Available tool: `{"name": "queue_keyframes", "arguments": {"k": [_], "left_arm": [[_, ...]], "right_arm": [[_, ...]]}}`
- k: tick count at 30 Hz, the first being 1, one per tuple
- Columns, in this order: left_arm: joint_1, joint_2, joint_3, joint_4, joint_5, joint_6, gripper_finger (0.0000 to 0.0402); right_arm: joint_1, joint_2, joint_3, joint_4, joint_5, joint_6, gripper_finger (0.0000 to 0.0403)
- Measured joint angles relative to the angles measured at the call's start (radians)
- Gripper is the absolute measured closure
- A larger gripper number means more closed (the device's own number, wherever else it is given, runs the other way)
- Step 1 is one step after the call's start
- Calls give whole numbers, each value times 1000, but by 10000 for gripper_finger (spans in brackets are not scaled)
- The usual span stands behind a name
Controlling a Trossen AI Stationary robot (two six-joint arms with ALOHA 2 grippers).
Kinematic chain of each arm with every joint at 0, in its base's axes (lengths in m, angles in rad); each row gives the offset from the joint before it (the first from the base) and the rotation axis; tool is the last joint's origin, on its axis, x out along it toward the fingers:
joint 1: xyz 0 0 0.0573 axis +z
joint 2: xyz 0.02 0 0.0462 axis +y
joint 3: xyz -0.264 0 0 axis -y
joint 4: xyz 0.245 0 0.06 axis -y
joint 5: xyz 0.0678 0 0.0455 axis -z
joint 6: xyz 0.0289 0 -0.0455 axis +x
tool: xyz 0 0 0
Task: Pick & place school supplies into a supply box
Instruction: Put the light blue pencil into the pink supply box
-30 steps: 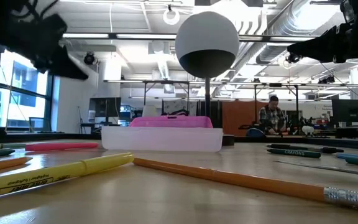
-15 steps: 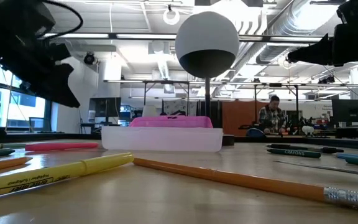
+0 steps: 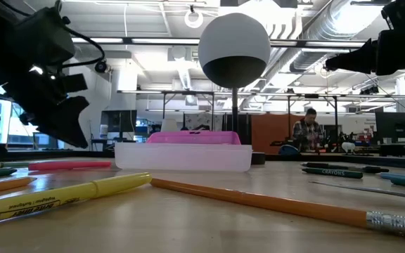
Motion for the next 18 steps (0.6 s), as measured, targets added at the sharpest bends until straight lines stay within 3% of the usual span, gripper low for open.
{"name": "queue_keyframes", "arguments": {"k": [4, 18], "left_arm": [[0, 6, 1, 51, -12, 49, 247], [0, 4, 0, 7, 39, 74, 247]], "right_arm": [[0, 0, 0, 0, 0, 0, 402], [0, 0, 0, 0, 0, 0, 402]]}}
